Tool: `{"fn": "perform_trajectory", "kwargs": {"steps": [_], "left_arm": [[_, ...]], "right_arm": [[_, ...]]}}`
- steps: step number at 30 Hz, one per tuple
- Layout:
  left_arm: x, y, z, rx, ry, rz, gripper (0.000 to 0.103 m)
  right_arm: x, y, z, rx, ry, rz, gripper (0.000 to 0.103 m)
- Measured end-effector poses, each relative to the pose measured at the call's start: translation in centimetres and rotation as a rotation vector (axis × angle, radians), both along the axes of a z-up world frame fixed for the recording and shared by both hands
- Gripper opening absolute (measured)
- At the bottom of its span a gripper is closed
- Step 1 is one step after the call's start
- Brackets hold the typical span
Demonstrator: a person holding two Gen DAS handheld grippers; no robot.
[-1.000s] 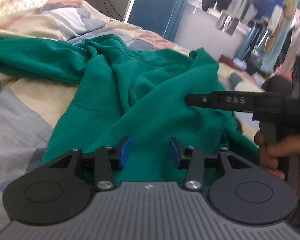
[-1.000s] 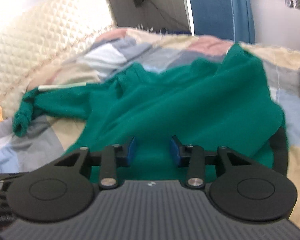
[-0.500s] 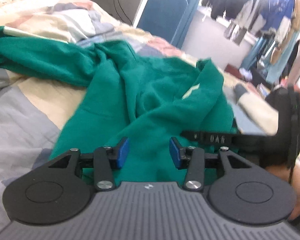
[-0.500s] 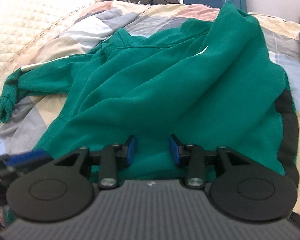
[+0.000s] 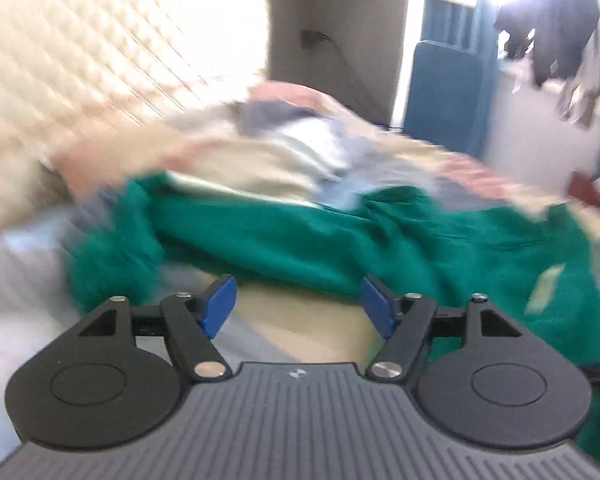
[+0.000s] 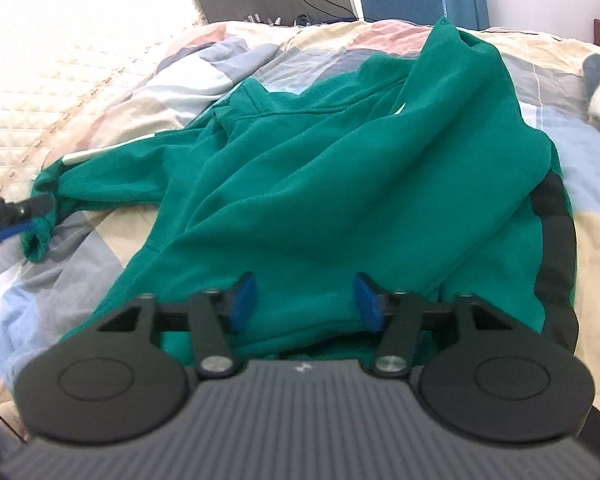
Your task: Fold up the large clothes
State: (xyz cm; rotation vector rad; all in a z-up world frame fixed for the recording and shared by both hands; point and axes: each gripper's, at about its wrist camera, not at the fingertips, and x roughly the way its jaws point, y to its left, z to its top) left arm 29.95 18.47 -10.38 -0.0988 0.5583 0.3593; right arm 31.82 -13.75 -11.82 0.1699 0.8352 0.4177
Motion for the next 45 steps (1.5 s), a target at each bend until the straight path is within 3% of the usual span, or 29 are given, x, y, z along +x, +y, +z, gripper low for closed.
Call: {"fn": "perform_trajectory", "kwargs": {"steps": [2, 6, 9, 12, 15, 19, 20, 21, 23, 24, 29, 34, 37, 42, 45], "left_arm": [[0.4, 1.8, 0.3, 0.054, 0.042, 0.055, 0.075], [0.9, 4.8, 0.4, 0.054, 0.056, 0.095, 0.08], [2.6, 5.6, -0.9, 0.197, 0.119, 0.152, 0.08], [4.2, 7.0, -2.5, 0.249, 0.159, 0.216, 0.08], [5.6, 8.3, -4.2, 0.361, 0.223, 0.277, 0.08], [6.6, 10.6, -5.9, 0.363, 0.27, 0.308, 0.08], [6.9, 11.0, -6.1, 0.337, 0.279, 0.3, 0.074], [7.0, 11.2, -6.1, 0.316, 0.29, 0.29, 0.058], [7.8, 11.2, -5.6, 0.3, 0.327, 0.276, 0.04], [8.2, 11.1, -5.1, 0.304, 0.339, 0.27, 0.035], [8.3, 9.4, 0.2, 0.345, 0.335, 0.227, 0.03], [7.7, 5.5, 8.5, 0.379, 0.301, 0.143, 0.03], [7.5, 1.2, 13.2, 0.388, 0.284, 0.037, 0.029], [7.5, -7.1, 18.5, 0.292, 0.234, -0.127, 0.03], [7.7, -12.8, 19.3, 0.212, 0.221, -0.227, 0.03]], "right_arm": [[0.1, -0.1, 0.0, 0.007, -0.002, -0.009, 0.079], [0.5, 0.2, 0.0, 0.025, -0.001, -0.011, 0.079], [0.7, 0.6, 0.1, 0.013, -0.02, -0.004, 0.079], [0.9, 0.8, 0.2, -0.014, -0.047, 0.0, 0.079], [1.2, 0.4, 0.3, -0.031, -0.072, -0.03, 0.079], [2.3, -0.4, -0.1, -0.004, -0.05, -0.07, 0.079], [2.5, -0.5, -0.1, 0.008, -0.048, -0.076, 0.079], [2.7, -0.7, 0.0, 0.021, -0.05, -0.083, 0.079], [3.1, -0.9, 0.0, 0.037, -0.051, -0.09, 0.079], [3.2, -1.0, 0.0, 0.039, -0.05, -0.089, 0.079], [3.6, -2.0, 0.2, 0.072, -0.046, -0.099, 0.079], [2.5, -2.6, 2.1, 0.068, -0.13, -0.091, 0.079], [1.7, -3.3, 3.0, 0.087, -0.157, -0.085, 0.079], [0.4, -5.4, 3.4, 0.146, -0.141, -0.112, 0.079], [-0.1, -7.2, 3.7, 0.189, -0.132, -0.15, 0.079]]}}
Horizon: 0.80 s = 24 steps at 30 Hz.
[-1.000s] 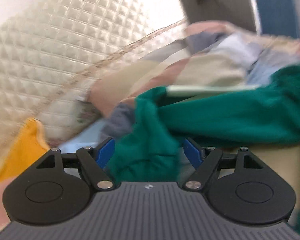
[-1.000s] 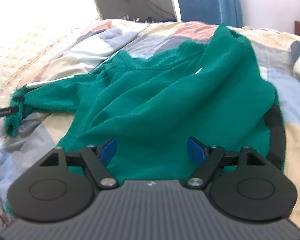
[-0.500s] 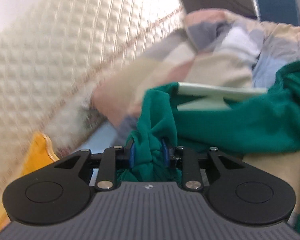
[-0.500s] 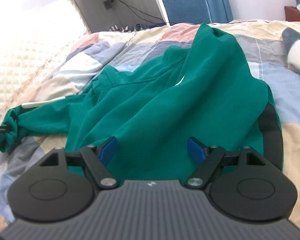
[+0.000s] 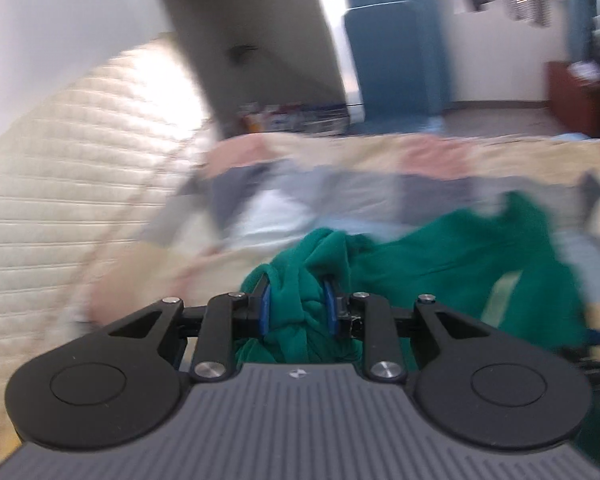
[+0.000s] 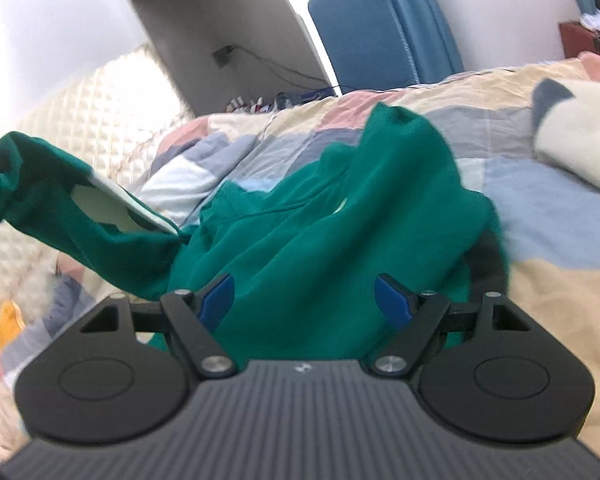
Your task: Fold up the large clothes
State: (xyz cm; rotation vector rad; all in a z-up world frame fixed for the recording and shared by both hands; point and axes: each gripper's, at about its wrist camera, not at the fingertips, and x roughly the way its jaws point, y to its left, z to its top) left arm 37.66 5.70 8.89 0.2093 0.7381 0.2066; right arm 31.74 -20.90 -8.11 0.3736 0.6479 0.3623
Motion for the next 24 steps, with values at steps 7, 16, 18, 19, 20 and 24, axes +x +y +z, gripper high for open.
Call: {"fn": "perform_trajectory", "kwargs": {"steps": [7, 16, 18, 19, 20, 24], "left_arm": [[0.5, -11.3, -5.5, -0.239, 0.091, -0.174, 0.03], [1.7, -16.7, -15.6, -0.373, 0.126, -0.223, 0.033], [2.0, -16.2, -16.7, -0.384, 0.125, -0.24, 0.047], [2.0, -16.2, -17.0, -0.388, 0.134, -0.249, 0.054], [1.8, -16.0, -17.3, -0.387, 0.154, -0.259, 0.069], [0.3, -14.5, -17.8, -0.437, 0.157, -0.28, 0.079]], "right_arm": [[-0.5, -4.5, 0.1, 0.104, 0.015, -0.118, 0.079], [-0.6, -9.3, -0.7, 0.16, 0.04, -0.25, 0.081], [-0.5, -9.5, -0.9, 0.158, 0.044, -0.251, 0.081], [-0.4, -9.3, -0.9, 0.154, 0.042, -0.247, 0.081], [-0.3, -9.1, -0.9, 0.148, 0.036, -0.241, 0.081], [-0.1, -8.0, -0.7, 0.112, 0.016, -0.213, 0.081]]}}
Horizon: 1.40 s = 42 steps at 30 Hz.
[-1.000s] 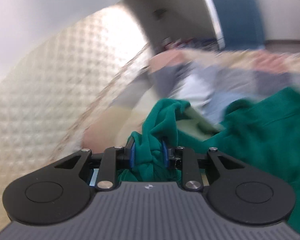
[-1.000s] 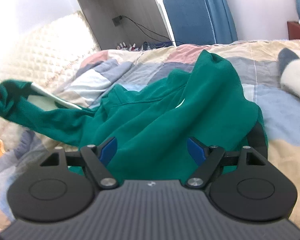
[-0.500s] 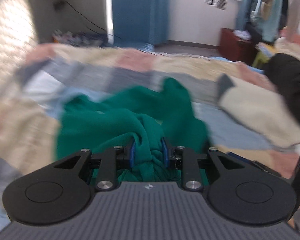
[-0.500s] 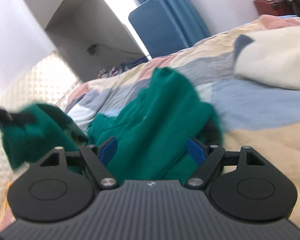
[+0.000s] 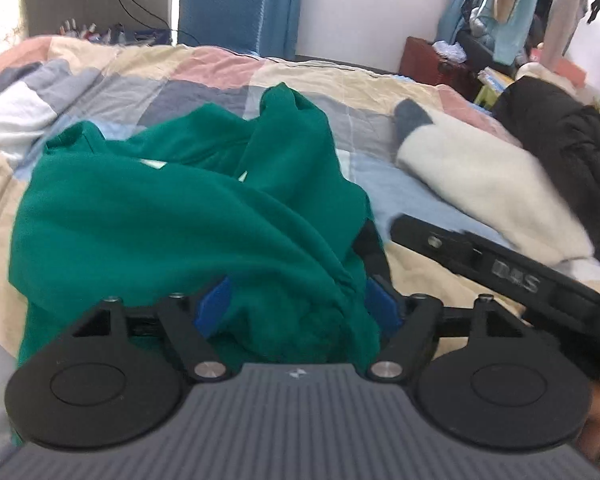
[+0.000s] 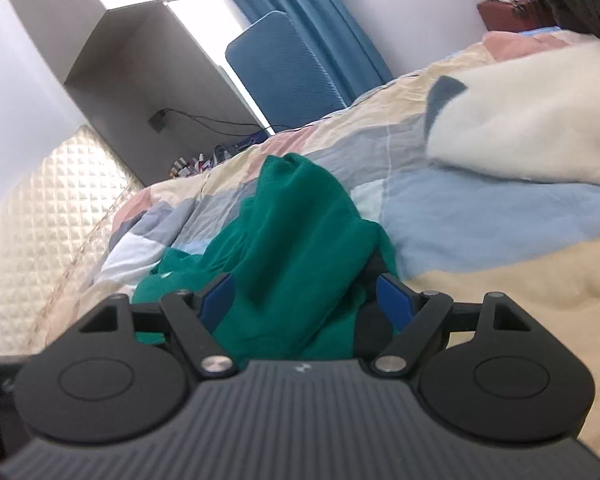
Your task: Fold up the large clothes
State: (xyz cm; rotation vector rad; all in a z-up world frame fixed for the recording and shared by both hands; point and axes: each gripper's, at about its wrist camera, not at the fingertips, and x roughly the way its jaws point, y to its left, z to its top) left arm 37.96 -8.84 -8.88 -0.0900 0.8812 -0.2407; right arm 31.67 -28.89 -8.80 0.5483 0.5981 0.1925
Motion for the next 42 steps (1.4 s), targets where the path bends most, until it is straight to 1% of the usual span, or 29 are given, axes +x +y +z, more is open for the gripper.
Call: {"fn": "perform_trajectory", "kwargs": {"steps": [2, 3, 7, 10, 12, 13, 15, 17, 19, 21, 23, 24, 25, 26, 28, 30, 31, 33, 36, 39, 41, 42], "left_arm": [[-0.8, 1.6, -0.3, -0.051, -0.019, 0.012, 0.079], [-1.1, 2.5, -0.5, -0.064, -0.03, 0.027, 0.079], [-1.3, 7.6, -2.1, -0.098, -0.066, 0.152, 0.079], [-0.5, 11.6, -3.9, -0.139, -0.048, 0.236, 0.079], [0.3, 13.9, -5.3, -0.162, -0.027, 0.282, 0.079], [0.5, 15.1, -5.9, -0.186, -0.021, 0.312, 0.079], [1.2, 17.4, -7.2, -0.264, 0.002, 0.359, 0.079], [1.7, 19.4, -8.4, -0.343, 0.019, 0.392, 0.079], [2.3, 21.0, -9.3, -0.389, 0.038, 0.431, 0.079], [3.0, 22.2, -10.2, -0.447, 0.041, 0.453, 0.078], [3.2, 22.9, -10.6, -0.473, 0.032, 0.466, 0.078], [3.4, 23.0, -10.7, -0.472, 0.026, 0.467, 0.075], [3.6, 23.1, -10.6, -0.461, 0.02, 0.466, 0.072], [3.6, 22.8, -10.6, -0.449, 0.013, 0.463, 0.067], [3.6, 22.7, -10.4, -0.422, -0.008, 0.455, 0.057], [3.6, 22.6, -10.2, -0.417, -0.021, 0.451, 0.038], [3.5, 22.6, -10.0, -0.42, -0.026, 0.449, 0.034], [3.4, 22.5, -9.7, -0.411, -0.042, 0.447, 0.022], [3.1, 22.5, -9.2, -0.393, -0.071, 0.449, 0.015], [2.4, 22.9, -8.2, -0.387, -0.105, 0.46, 0.013], [2.0, 23.3, -7.6, -0.372, -0.128, 0.471, 0.013], [1.8, 23.6, -7.2, -0.35, -0.135, 0.479, 0.013]], "right_arm": [[0.1, 0.7, 0.1, -0.016, -0.004, 0.019, 0.081], [0.0, 1.1, 0.2, -0.024, -0.01, 0.029, 0.081], [-0.1, 3.0, 0.7, -0.084, -0.031, 0.072, 0.081], [-0.3, 4.4, 1.1, -0.115, -0.045, 0.103, 0.08], [-0.3, 5.3, 1.0, -0.125, -0.031, 0.108, 0.08], [-0.2, 5.6, 0.8, -0.116, -0.021, 0.117, 0.08], [0.1, 6.3, 0.2, -0.113, 0.002, 0.142, 0.08], [0.6, 7.3, -0.2, -0.151, 0.011, 0.15, 0.08], [1.3, 8.2, -0.7, -0.195, 0.023, 0.16, 0.08], [2.0, 8.9, -1.2, -0.221, 0.031, 0.166, 0.077], [2.7, 9.4, -1.7, -0.242, 0.046, 0.166, 0.064], [2.9, 9.6, -2.0, -0.25, 0.054, 0.163, 0.06], [3.1, 9.6, -2.1, -0.253, 0.052, 0.158, 0.052], [3.0, 9.4, -2.1, -0.248, 0.039, 0.143, 0.049], [3.0, 9.2, -2.0, -0.24, 0.012, 0.143, 0.045], [2.9, 9.3, -2.0, -0.27, -0.007, 0.151, 0.044], [3.0, 9.5, -2.2, -0.282, -0.004, 0.152, 0.043], [3.4, 9.7, -2.5, -0.29, 0.016, 0.152, 0.043], [3.6, 10.0, -2.4, -0.276, 0.028, 0.15, 0.042], [3.2, 10.4, -1.9, -0.283, -0.007, 0.178, 0.039], [2.8, 10.6, -1.5, -0.263, -0.036, 0.208, 0.036], [2.6, 10.7, -1.4, -0.243, -0.043, 0.219, 0.036]]}}
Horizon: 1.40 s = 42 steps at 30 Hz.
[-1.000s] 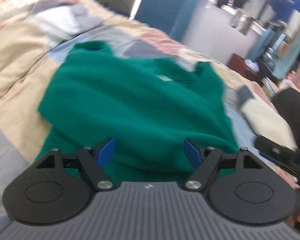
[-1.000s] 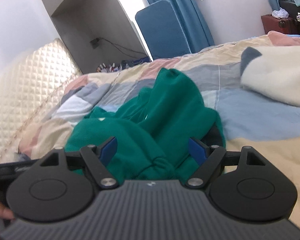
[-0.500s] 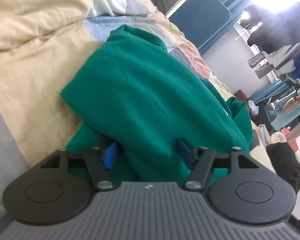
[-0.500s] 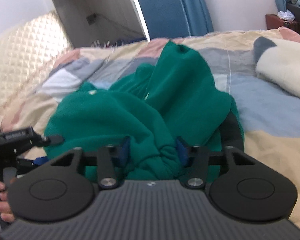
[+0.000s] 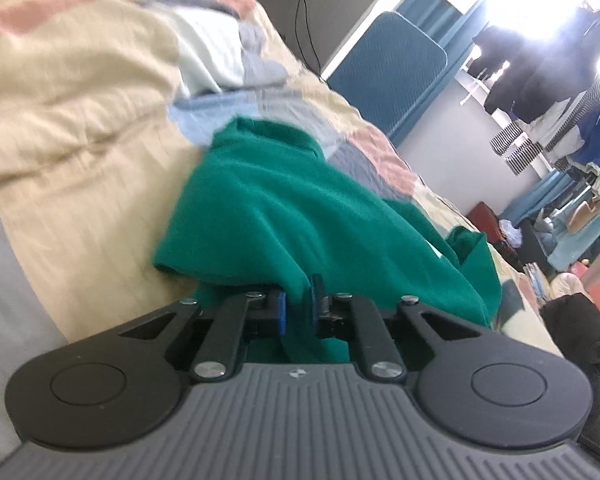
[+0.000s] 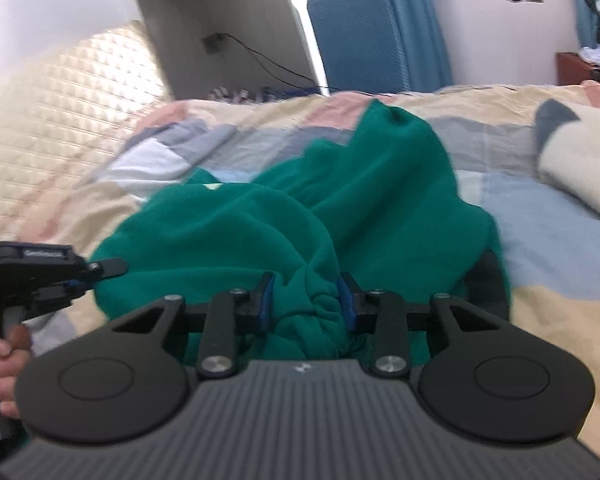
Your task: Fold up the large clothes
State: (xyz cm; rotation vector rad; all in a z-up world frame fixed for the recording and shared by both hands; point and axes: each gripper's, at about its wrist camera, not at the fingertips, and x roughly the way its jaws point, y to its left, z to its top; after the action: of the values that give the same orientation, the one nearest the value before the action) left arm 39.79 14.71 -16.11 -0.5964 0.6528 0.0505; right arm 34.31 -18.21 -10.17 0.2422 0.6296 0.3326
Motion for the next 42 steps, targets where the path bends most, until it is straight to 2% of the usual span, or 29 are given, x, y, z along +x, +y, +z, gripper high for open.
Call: {"fn": "perform_trajectory", "kwargs": {"steps": [3, 9, 11, 14, 16, 19, 21, 22, 30, 32, 33, 35, 40, 42], "left_arm": [[-0.3, 0.8, 0.1, 0.043, 0.011, 0.026, 0.013], [1.2, 0.2, -2.3, 0.136, 0.113, 0.002, 0.013], [1.6, -0.3, -2.5, 0.191, 0.121, -0.023, 0.013], [1.6, -0.6, -2.5, 0.215, 0.119, -0.031, 0.014], [1.2, -0.7, -2.2, 0.218, 0.11, -0.032, 0.014], [0.4, -0.8, -1.2, 0.237, 0.1, -0.017, 0.029], [-0.4, -1.0, -0.4, 0.249, 0.088, -0.004, 0.047], [-1.0, -1.1, 0.1, 0.253, 0.074, -0.002, 0.049], [-4.7, -4.5, 3.9, 0.347, -0.076, -0.077, 0.05], [-5.0, -5.5, 4.5, 0.333, -0.11, -0.119, 0.05], [-5.0, -6.0, 4.4, 0.32, -0.115, -0.147, 0.05], [-4.6, -6.7, 3.8, 0.316, -0.102, -0.18, 0.05], [-2.6, -7.7, 0.4, 0.287, 0.025, -0.251, 0.05], [-2.0, -8.0, -0.8, 0.296, 0.052, -0.258, 0.05]], "right_arm": [[0.0, 0.2, 0.1, 0.064, 0.011, 0.048, 0.036], [1.2, 1.8, -2.0, -0.022, 0.099, 0.063, 0.036], [1.4, 1.9, -2.5, -0.023, 0.114, 0.063, 0.038], [1.3, 2.1, -2.5, -0.048, 0.102, 0.069, 0.04], [1.1, 2.0, -2.3, -0.046, 0.098, 0.065, 0.042], [0.8, 1.8, -1.8, -0.055, 0.083, 0.045, 0.05], [0.4, 1.5, -1.2, -0.055, 0.06, 0.035, 0.057], [0.1, 1.5, -0.8, -0.054, 0.043, 0.033, 0.061], [-3.4, 1.7, 1.5, -0.053, -0.112, 0.069, 0.062], [-3.9, 2.1, 1.9, -0.071, -0.147, 0.08, 0.062], [-3.9, 2.4, 1.9, -0.076, -0.158, 0.09, 0.062], [-3.5, 2.9, 1.7, -0.086, -0.156, 0.109, 0.053], [-1.1, 4.1, -0.6, -0.131, -0.054, 0.13, 0.033], [0.0, 4.0, -1.8, -0.146, -0.013, 0.138, 0.031]]}}
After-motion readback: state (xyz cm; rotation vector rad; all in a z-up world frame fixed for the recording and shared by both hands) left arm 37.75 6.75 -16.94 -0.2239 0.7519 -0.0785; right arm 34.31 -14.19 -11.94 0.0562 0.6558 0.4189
